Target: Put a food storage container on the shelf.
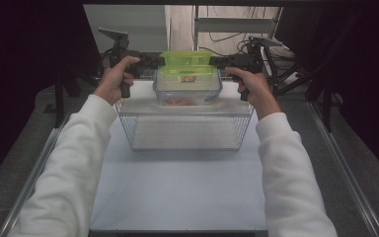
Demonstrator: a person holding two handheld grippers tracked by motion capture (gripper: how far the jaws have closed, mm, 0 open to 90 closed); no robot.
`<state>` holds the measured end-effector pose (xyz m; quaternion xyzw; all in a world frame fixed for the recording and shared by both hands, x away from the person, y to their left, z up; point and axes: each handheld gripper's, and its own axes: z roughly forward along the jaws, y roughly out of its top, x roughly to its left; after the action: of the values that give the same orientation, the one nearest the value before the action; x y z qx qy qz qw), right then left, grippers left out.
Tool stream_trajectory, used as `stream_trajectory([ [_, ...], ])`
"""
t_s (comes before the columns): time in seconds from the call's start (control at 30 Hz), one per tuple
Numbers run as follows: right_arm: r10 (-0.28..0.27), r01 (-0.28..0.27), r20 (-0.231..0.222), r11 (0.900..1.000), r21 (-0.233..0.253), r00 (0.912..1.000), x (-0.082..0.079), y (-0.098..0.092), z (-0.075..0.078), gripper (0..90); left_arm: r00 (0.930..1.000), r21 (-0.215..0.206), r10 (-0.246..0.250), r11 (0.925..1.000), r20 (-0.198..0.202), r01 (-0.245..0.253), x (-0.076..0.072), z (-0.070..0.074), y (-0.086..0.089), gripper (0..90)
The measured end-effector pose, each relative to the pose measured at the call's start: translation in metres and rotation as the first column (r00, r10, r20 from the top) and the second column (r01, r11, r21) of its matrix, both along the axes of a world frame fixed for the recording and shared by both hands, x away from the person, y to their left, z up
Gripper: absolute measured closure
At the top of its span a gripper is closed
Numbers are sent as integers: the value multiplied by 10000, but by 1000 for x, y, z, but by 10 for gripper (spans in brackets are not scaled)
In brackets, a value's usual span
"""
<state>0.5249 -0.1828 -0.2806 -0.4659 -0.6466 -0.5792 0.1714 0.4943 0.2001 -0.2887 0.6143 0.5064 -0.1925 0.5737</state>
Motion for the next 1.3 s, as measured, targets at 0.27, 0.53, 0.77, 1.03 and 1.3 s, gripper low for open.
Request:
stream_trajectory([
  [0.27, -319, 327, 210, 9987, -391, 9993, -4, 3, 2, 576, 9996, 453, -69, 9990, 290, 56, 1, -1, -6, 532],
  [0.53, -622, 646, 655, 9973, -356, 9959, -12, -5, 12, 457, 9973, 493, 108, 9987, 730, -144, -5, 5, -2, 298],
  [0.77, -366, 410, 989, 9982, -427, 9944, -21, -5, 19, 419, 9930, 480, 271, 9983, 1151, -328, -19, 12, 4, 257],
  [1.03, -34, 78, 1268, 9994, -343, 9919, -36, -8, 25, 375, 9864, 607, 246, 9975, 1628, -349, -43, 16, 10, 251],
  [1.3, 224, -187, 1651, 9995, -240, 9860, -66, -23, 25, 358, 9750, 824, 214, 9958, 2211, -405, -84, 4, 25, 251],
])
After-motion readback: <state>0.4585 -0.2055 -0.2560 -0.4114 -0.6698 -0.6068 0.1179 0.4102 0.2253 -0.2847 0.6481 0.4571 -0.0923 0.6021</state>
